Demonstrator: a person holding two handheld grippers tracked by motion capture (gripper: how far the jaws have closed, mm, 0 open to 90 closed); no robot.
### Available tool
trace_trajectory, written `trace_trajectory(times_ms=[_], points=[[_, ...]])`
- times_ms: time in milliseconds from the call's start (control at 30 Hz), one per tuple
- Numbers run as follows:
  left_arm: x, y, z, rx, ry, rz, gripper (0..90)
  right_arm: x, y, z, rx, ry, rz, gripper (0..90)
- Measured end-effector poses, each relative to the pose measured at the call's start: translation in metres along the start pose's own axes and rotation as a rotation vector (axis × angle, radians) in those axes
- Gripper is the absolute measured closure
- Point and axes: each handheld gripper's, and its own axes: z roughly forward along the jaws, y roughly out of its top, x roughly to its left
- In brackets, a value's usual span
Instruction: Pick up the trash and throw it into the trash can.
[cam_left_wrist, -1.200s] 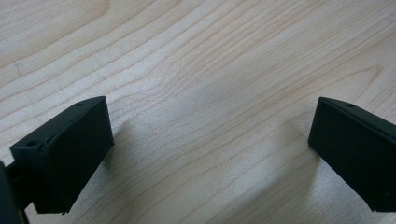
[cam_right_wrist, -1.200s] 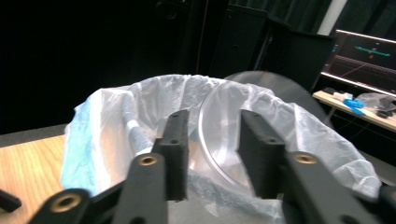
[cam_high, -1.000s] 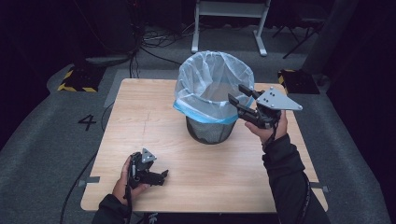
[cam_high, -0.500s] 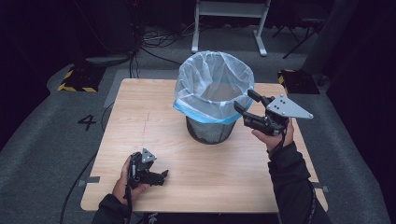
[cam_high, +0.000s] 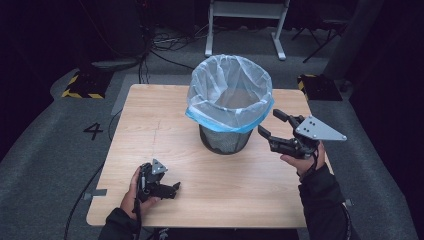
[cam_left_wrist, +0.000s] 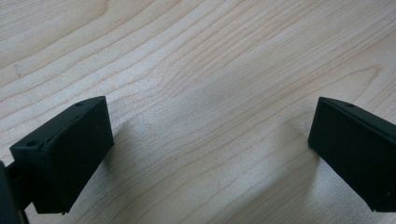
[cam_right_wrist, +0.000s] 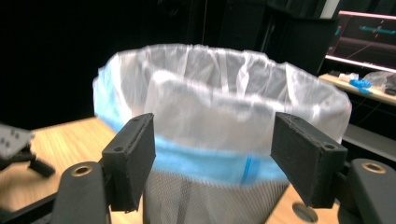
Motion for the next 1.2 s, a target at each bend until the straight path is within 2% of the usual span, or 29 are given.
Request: trace_trajectory(times_ms=[267, 300, 500, 533, 633, 700, 867, 933, 967, 1000, 1033, 1100, 1133, 1200], points=[[0.000, 0.000, 0.000, 0.000, 0.001, 0.000, 0.1, -0.002, -0.033, -0.005, 0.090, 0.004, -0.006, 29.1], [0.000, 0.000, 0.000, 0.000, 0.001, 0.000, 0.1, -0.002, -0.033, -0.005, 0.090, 0.004, -0.006, 29.1], [0.000, 0.000, 0.000, 0.000, 0.001, -0.001, 0.1, -0.001, -0.060, -0.004, 0.180, -0.012, -0.031, 26.9], [0.000, 0.000, 0.000, 0.000, 0.001, -0.001, 0.1, -0.001, -0.060, -0.004, 0.180, -0.012, -0.031, 26.9], [0.000, 0.000, 0.000, 0.000, 0.001, -0.001, 0.1, -0.005, -0.079, -0.002, 0.244, -0.018, -0.026, 26.4], [0.000, 0.000, 0.000, 0.000, 0.001, -0.001, 0.1, -0.007, -0.084, -0.002, 0.256, -0.019, -0.023, 26.4], [0.000, 0.000, 0.000, 0.000, 0.000, -0.001, 0.1, -0.010, -0.112, -0.004, 0.347, 0.007, -0.005, 26.0], [0.000, 0.000, 0.000, 0.000, 0.001, -0.001, 0.1, -0.010, -0.115, -0.005, 0.360, 0.007, -0.010, 25.9], [0.000, 0.000, 0.000, 0.000, 0.000, -0.001, 0.1, -0.010, -0.121, -0.006, 0.391, 0.008, -0.003, 25.6], [0.000, 0.000, 0.000, 0.000, 0.000, -0.001, 0.1, -0.011, -0.126, -0.007, 0.406, 0.015, -0.016, 25.0], [0.000, 0.000, 0.000, 0.000, 0.001, -0.001, 0.1, -0.011, -0.135, -0.010, 0.457, 0.013, -0.009, 24.9], [0.000, 0.000, 0.000, 0.000, 0.001, 0.000, 0.1, -0.011, -0.139, -0.011, 0.468, 0.019, -0.011, 24.8], [0.000, 0.000, 0.000, 0.000, 0.001, -0.001, 0.1, -0.011, -0.147, -0.016, 0.487, 0.042, 0.020, 24.7], [0.000, 0.000, 0.000, 0.000, 0.001, 0.000, 0.1, -0.011, -0.154, -0.019, 0.505, 0.051, 0.023, 24.7]])
